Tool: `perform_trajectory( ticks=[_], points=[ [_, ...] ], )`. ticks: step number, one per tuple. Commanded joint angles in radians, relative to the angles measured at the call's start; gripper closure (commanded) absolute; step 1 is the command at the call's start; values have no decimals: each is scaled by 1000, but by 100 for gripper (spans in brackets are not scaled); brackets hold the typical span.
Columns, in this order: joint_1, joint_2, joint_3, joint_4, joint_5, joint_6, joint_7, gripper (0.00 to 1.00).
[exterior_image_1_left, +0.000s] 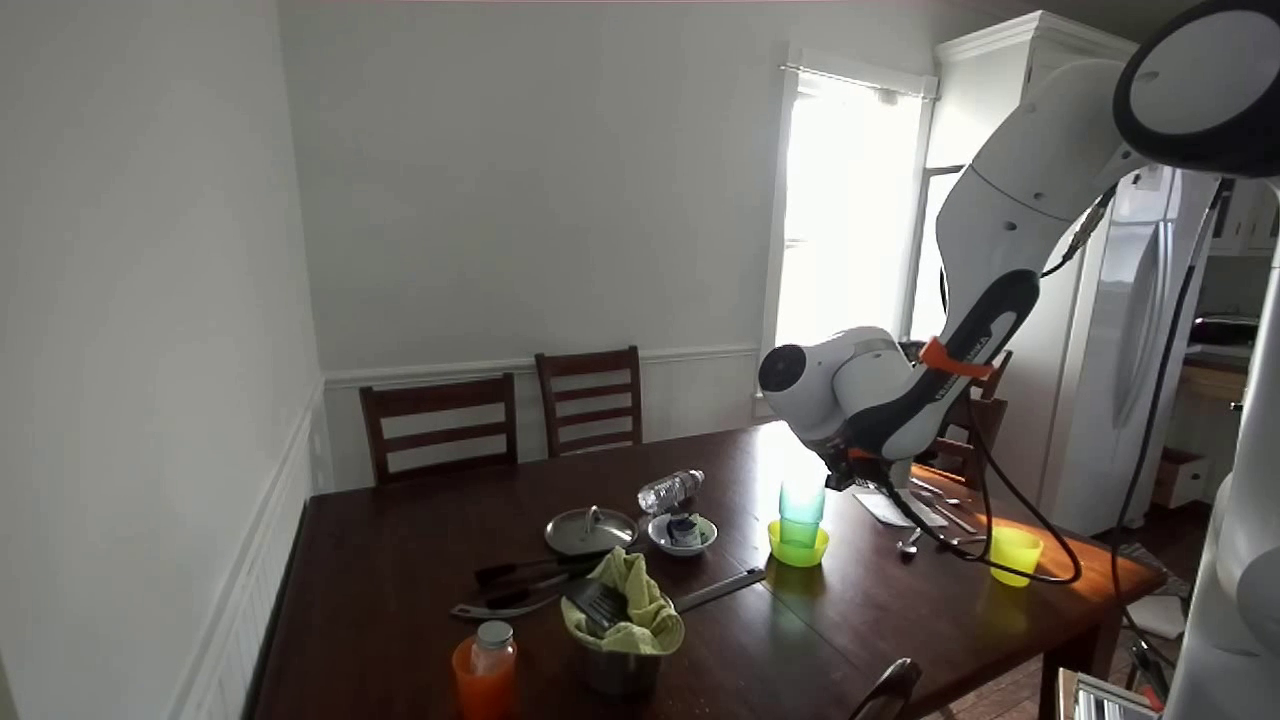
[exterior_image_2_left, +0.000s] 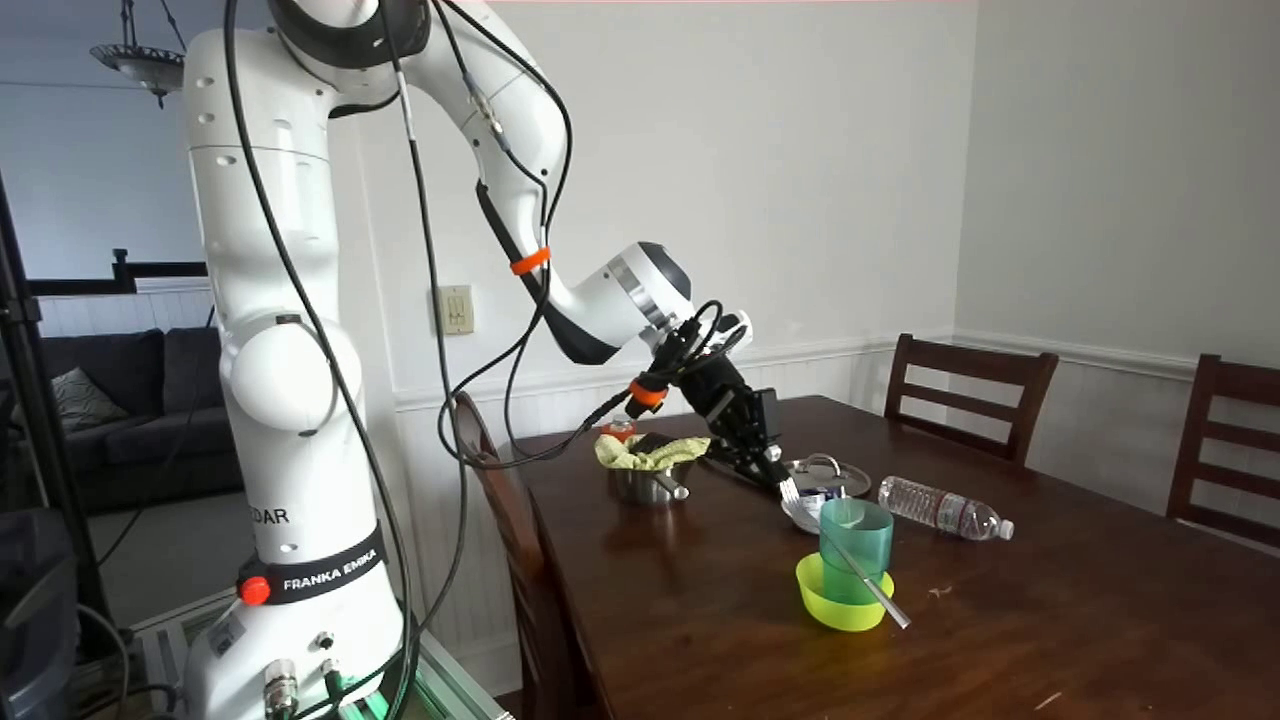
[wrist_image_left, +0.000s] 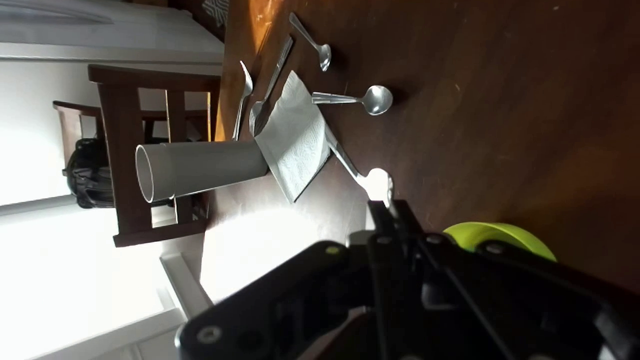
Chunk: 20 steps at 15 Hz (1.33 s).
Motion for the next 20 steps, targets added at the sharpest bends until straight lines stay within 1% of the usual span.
perform_trajectory(
  ticks=[1, 7, 11, 20],
  points=[
    [-7, -41, 29, 4, -21, -2, -23, 99],
    [-4, -102, 55, 10, -16, 7, -72, 99],
    [-1, -132, 64, 21, -3, 35, -116, 99],
    [1, -122, 66, 52, 35, 146, -162, 99]
  ],
)
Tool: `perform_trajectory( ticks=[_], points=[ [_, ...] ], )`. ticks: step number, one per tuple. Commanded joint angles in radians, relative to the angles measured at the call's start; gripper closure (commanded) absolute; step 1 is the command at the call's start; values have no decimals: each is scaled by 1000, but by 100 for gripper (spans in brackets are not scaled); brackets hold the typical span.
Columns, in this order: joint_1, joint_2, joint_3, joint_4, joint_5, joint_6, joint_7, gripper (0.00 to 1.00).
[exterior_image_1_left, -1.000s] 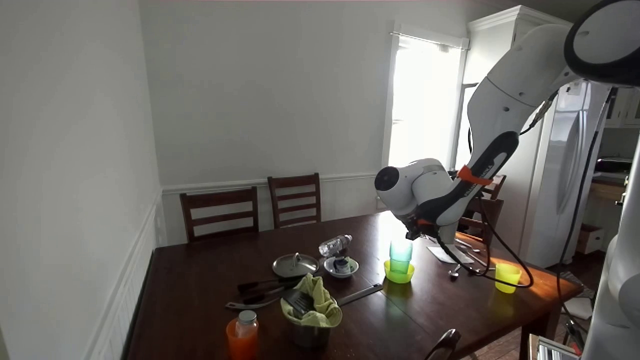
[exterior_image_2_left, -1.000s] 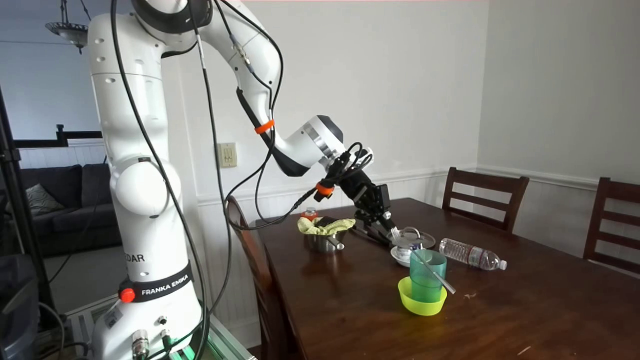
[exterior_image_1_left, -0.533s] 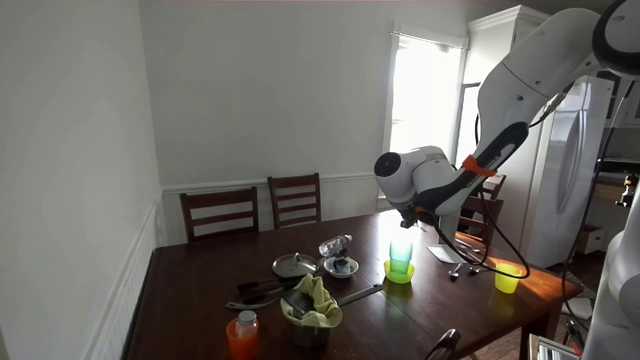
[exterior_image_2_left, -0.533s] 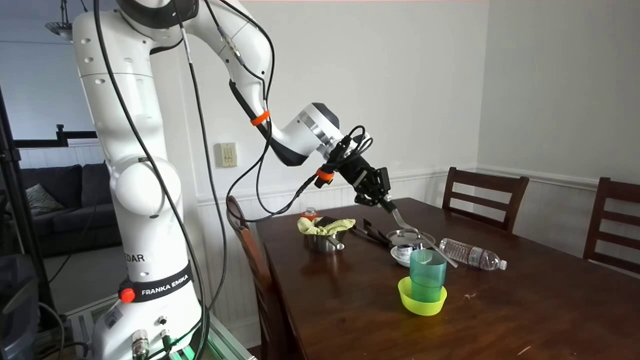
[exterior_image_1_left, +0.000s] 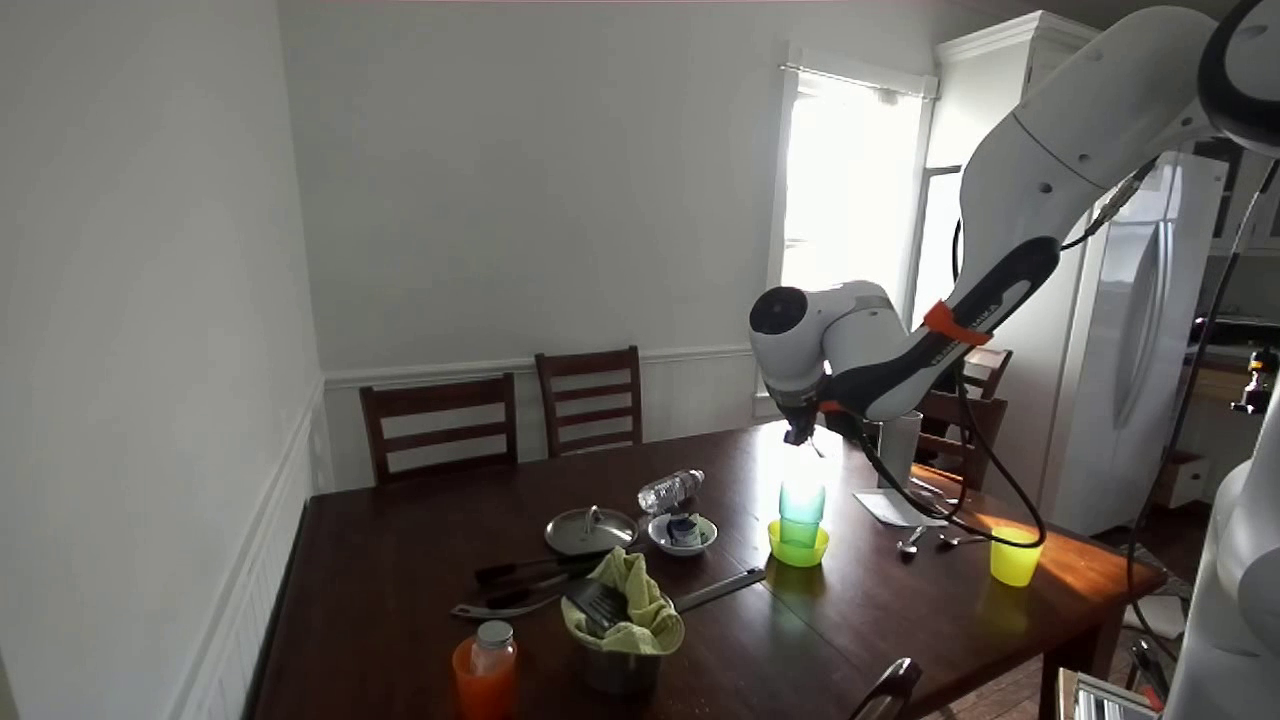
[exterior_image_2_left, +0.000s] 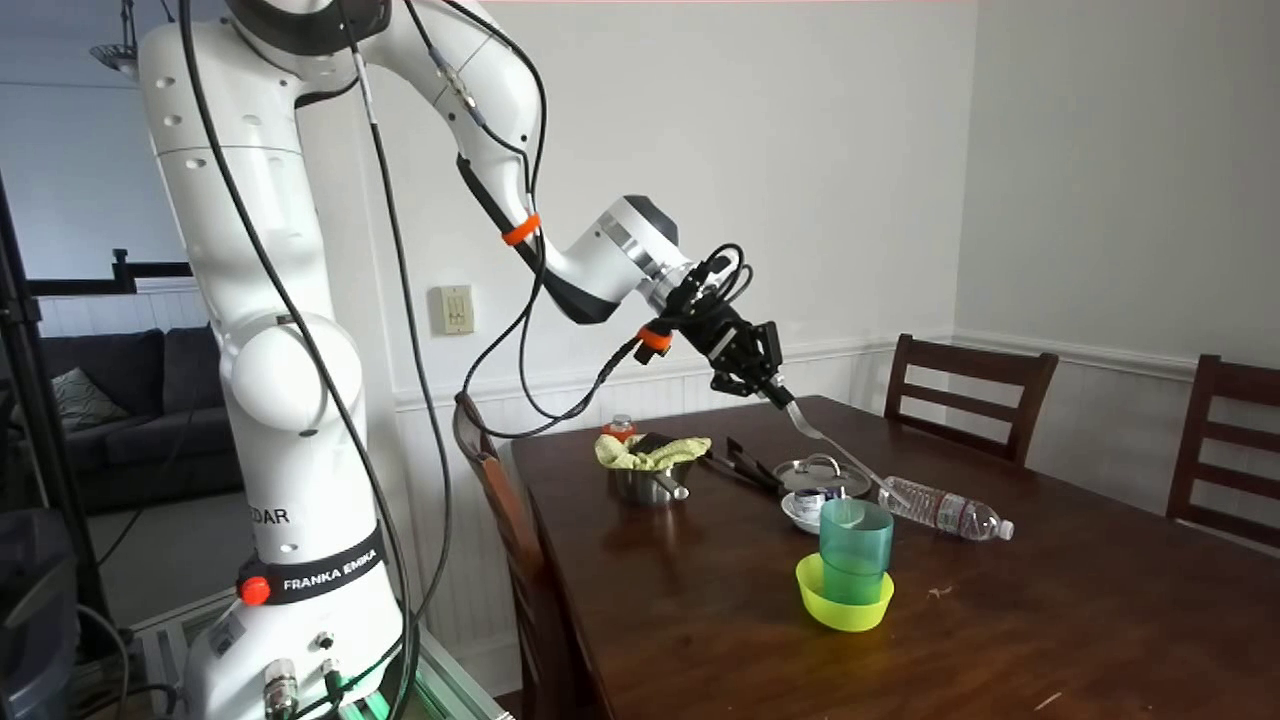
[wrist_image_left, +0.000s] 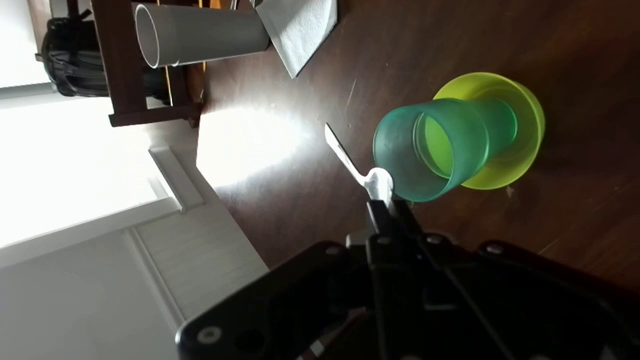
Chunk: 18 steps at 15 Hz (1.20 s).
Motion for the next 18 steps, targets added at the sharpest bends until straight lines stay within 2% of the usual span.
perform_trajectory(
  ticks=[1, 8, 13, 18],
  points=[
    [-2, -8, 4, 8, 43, 36, -54, 99],
    [-8, -8, 2, 16, 137, 70, -122, 99],
    [-18, 6, -9, 24, 187, 142, -155, 99],
    [-38, 25, -31, 23, 287, 218, -228, 99]
  ],
)
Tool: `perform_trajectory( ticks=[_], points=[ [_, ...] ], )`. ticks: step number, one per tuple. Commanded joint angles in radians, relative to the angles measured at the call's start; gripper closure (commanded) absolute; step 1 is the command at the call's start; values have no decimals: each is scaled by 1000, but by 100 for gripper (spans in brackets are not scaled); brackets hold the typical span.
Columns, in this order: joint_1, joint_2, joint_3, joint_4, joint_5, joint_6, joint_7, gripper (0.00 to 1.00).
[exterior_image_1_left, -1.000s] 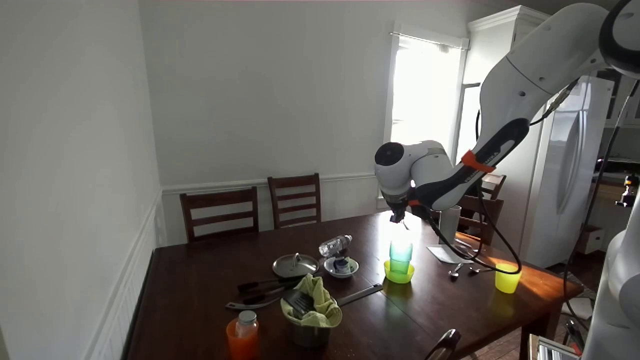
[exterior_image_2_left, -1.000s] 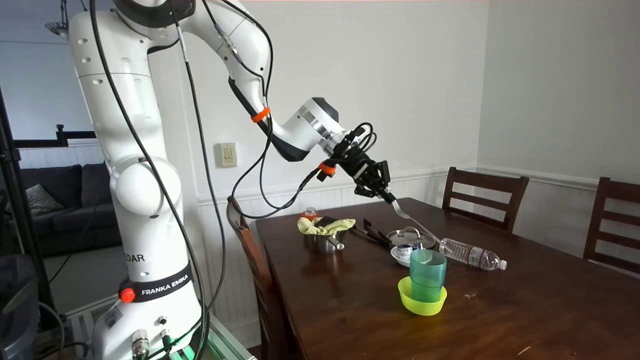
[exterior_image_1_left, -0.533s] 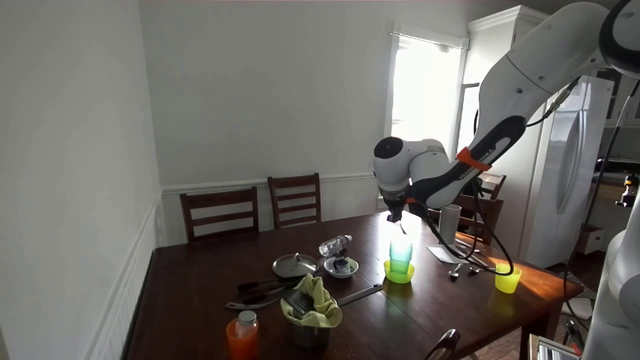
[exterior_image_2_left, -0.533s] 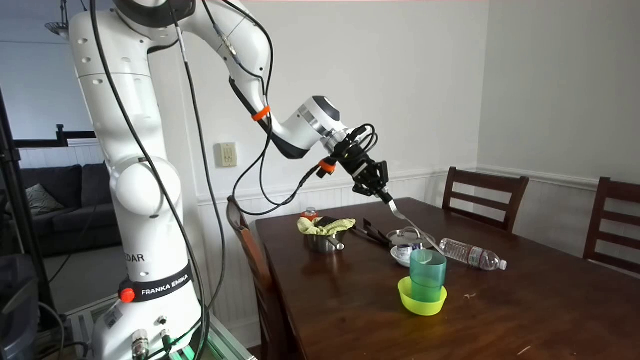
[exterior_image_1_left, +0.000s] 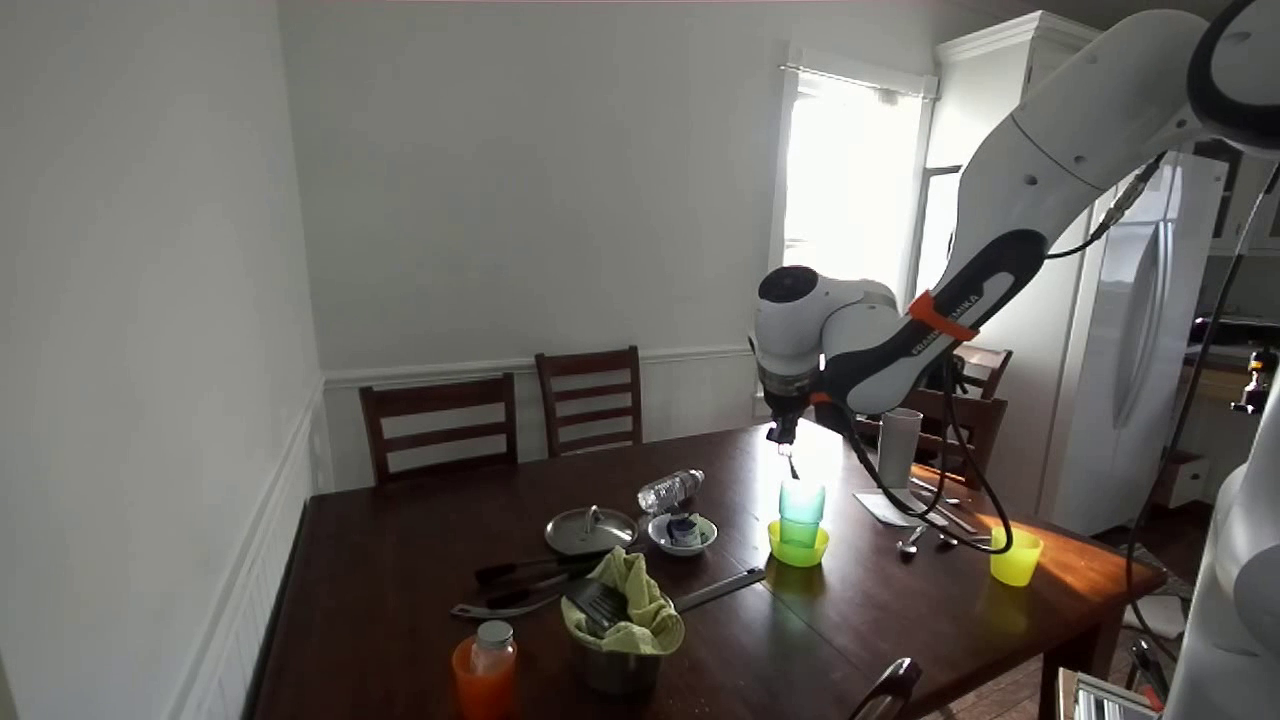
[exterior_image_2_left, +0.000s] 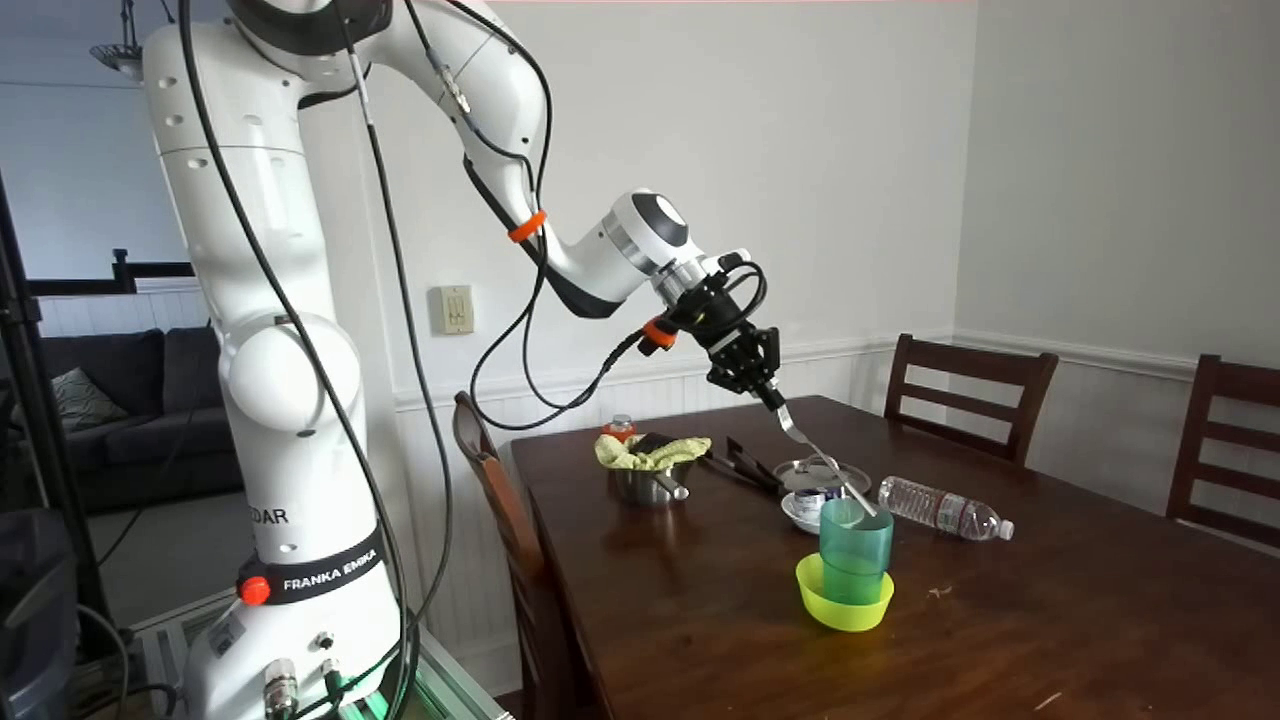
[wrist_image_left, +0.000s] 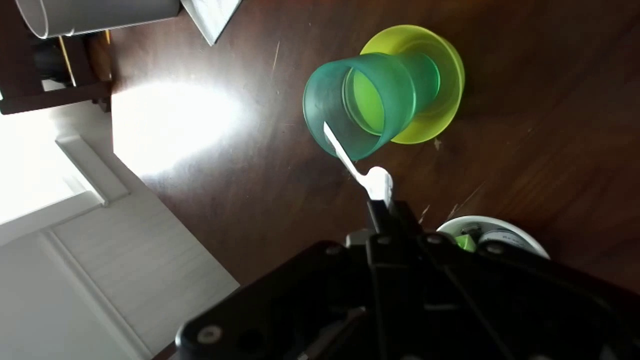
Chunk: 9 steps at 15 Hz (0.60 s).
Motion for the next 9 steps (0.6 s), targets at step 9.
perform_trajectory(
  ticks=[9],
  points=[
    [-56, 57, -49, 3, 272, 145, -243, 99]
  ],
)
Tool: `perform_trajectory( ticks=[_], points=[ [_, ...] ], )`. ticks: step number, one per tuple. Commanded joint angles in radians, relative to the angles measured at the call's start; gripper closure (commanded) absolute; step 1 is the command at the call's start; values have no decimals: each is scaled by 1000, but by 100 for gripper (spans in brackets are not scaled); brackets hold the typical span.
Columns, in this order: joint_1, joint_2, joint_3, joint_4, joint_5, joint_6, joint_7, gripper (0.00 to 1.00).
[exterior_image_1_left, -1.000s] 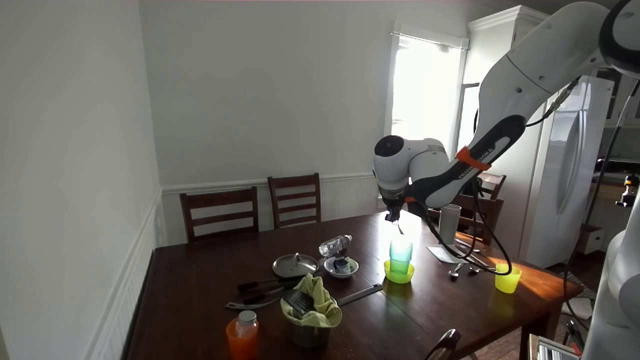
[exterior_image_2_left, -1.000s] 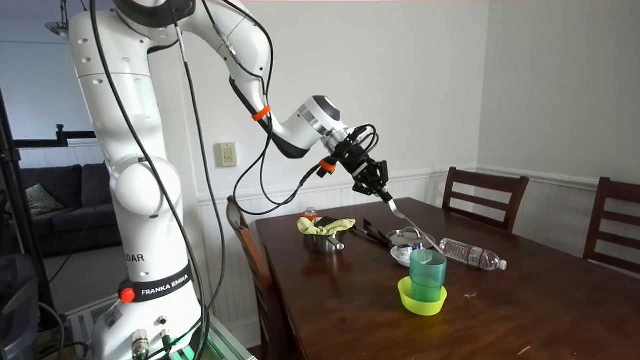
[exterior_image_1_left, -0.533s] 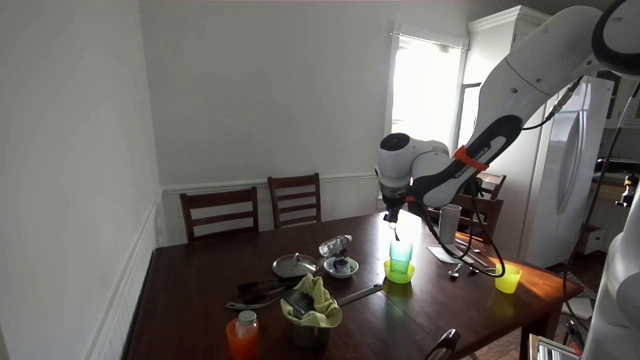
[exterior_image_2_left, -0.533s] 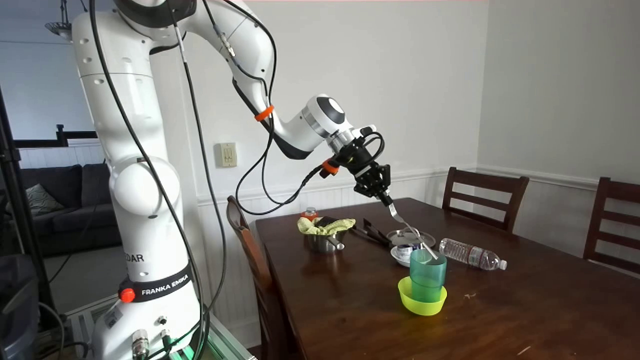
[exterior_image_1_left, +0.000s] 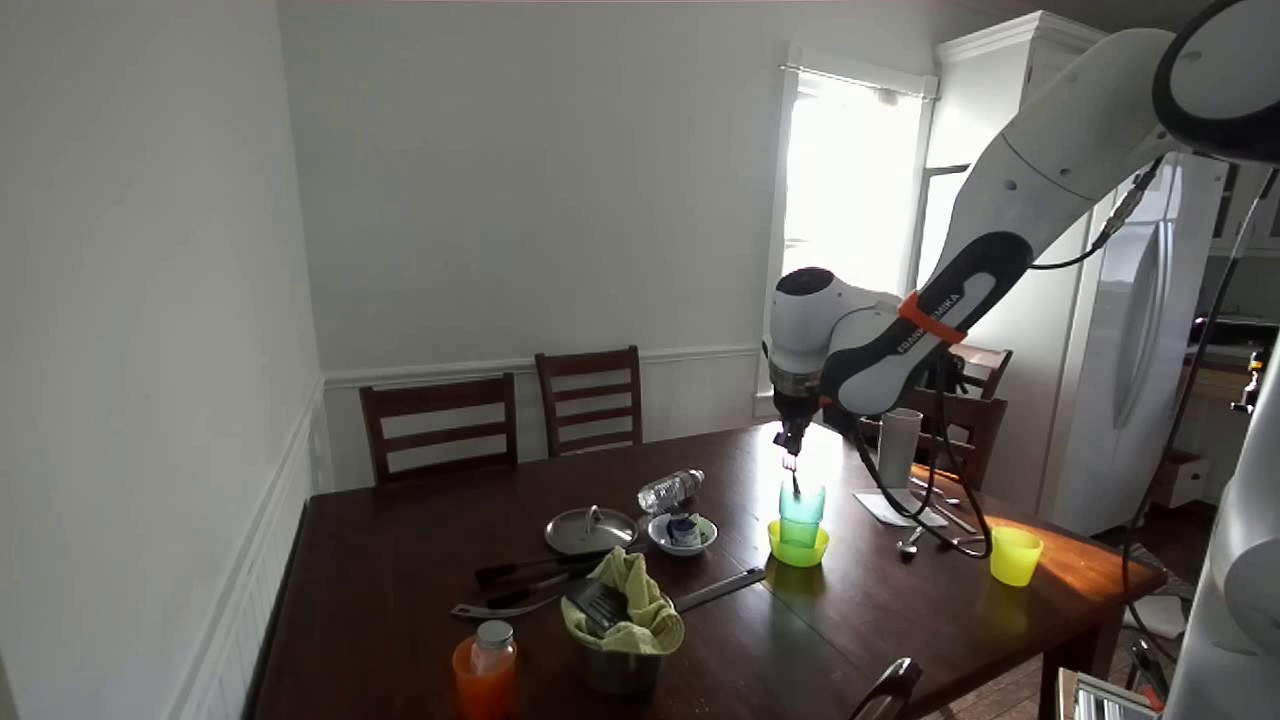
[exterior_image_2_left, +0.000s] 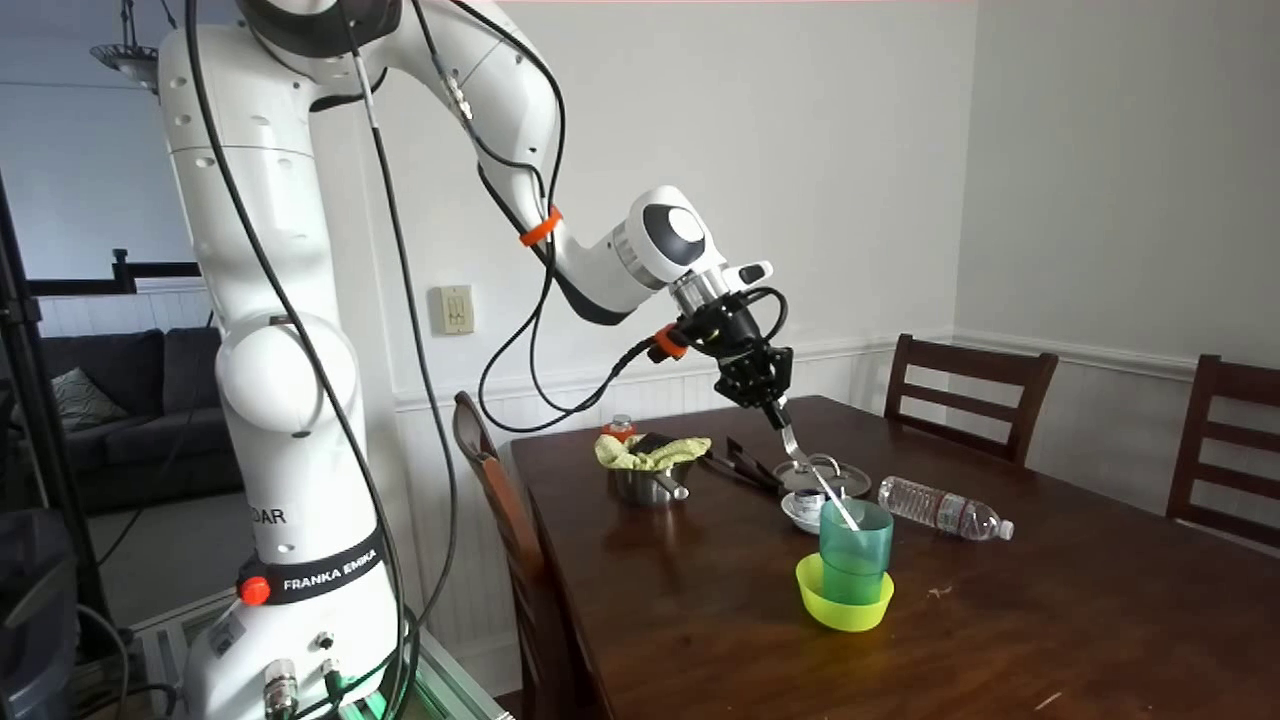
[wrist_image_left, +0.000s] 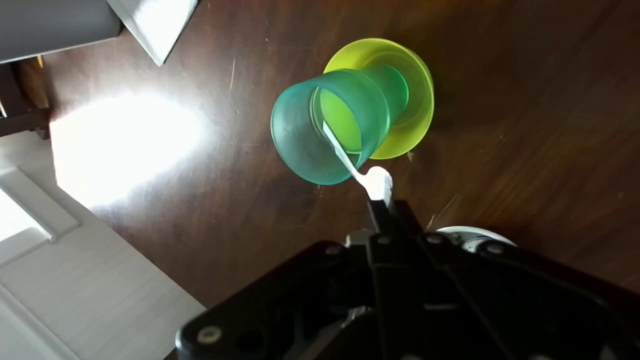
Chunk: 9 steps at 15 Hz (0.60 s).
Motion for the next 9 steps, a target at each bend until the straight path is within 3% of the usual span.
perform_trajectory(
  ticks=[1, 9],
  points=[
    [-20, 21, -10, 6, 97, 51, -103, 99],
    [-18, 18, -3, 2, 85, 29, -82, 95]
  ],
)
